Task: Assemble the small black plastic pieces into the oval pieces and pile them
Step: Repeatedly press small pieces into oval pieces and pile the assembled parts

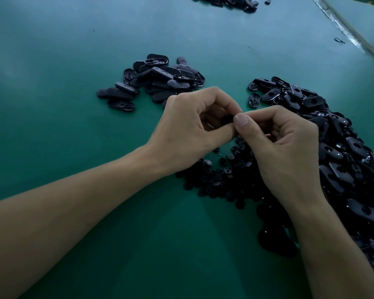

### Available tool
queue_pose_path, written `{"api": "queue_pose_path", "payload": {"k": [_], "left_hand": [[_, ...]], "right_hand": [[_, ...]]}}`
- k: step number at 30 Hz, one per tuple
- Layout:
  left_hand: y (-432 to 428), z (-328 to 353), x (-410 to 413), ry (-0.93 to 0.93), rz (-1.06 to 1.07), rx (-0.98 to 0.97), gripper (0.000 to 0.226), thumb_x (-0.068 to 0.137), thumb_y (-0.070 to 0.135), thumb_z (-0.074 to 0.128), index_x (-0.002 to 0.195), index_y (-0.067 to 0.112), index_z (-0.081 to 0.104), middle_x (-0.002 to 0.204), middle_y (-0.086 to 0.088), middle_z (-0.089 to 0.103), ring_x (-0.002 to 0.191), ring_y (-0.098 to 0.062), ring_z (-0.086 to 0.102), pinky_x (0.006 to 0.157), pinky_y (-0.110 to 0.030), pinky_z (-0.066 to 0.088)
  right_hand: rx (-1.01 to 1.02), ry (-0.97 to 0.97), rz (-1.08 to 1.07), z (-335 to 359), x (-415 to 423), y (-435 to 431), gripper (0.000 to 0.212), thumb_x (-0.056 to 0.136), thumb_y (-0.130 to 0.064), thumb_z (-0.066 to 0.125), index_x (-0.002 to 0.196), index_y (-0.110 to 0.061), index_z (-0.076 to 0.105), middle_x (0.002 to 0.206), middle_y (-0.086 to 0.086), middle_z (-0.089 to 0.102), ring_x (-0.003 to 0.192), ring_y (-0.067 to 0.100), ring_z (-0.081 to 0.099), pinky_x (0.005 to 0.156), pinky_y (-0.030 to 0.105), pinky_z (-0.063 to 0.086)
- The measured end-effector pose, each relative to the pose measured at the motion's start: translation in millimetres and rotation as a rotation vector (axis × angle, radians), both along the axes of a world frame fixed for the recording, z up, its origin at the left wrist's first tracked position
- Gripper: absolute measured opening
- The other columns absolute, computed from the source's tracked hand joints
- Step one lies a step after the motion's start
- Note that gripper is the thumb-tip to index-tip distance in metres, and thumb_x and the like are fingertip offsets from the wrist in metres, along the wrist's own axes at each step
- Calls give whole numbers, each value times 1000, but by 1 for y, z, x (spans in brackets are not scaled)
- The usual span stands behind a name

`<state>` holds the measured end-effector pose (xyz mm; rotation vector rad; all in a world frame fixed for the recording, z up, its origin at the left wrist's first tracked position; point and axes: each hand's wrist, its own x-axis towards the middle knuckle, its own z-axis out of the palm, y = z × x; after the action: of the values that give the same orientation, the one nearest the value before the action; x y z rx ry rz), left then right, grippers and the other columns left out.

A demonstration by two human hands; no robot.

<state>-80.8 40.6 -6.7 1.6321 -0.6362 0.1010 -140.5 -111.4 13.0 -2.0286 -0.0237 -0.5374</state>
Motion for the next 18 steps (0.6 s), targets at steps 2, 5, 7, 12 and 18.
{"api": "queue_pose_path", "payload": {"k": [2, 5, 7, 12, 18], "left_hand": [[0, 0, 0, 6, -2, -5, 13, 82, 9, 78, 89, 16, 71, 78, -5, 74, 69, -27, 71, 63, -39, 60], [-1, 1, 0, 26, -16, -42, 14, 82, 7, 79, 89, 15, 71, 80, -3, 75, 72, -20, 73, 67, -36, 61], [-1, 2, 1, 52, -31, -76, 18, 81, 3, 80, 91, 15, 70, 81, 2, 75, 71, -11, 72, 67, -25, 57], [0, 3, 3, 101, -58, -103, 25, 82, -3, 77, 94, 17, 69, 82, 3, 74, 72, -6, 71, 70, -20, 56], [2, 2, 4, 119, -75, -119, 23, 83, -3, 77, 96, 15, 70, 84, 2, 74, 75, -9, 73, 71, -21, 57]], "right_hand": [[0, -7, -1, 0, 0, 0, 7, 90, -35, 73, 84, -31, 72, 77, -1, 72, 66, 20, 64, 62, 40, 55], [11, -9, 3, 0, 0, 0, 5, 92, -30, 72, 87, -32, 72, 78, -6, 74, 69, 17, 68, 67, 39, 58], [15, -9, 0, 0, 1, 0, 11, 94, -25, 69, 88, -33, 72, 80, -11, 75, 71, 13, 69, 69, 34, 59], [12, 9, 26, 4, 1, -2, 13, 94, -16, 68, 98, -28, 74, 82, -12, 76, 77, 8, 72, 71, 24, 58], [25, 17, 65, 4, 1, -4, 17, 93, -10, 70, 101, -25, 73, 85, -12, 76, 79, 7, 73, 73, 21, 58]]}}
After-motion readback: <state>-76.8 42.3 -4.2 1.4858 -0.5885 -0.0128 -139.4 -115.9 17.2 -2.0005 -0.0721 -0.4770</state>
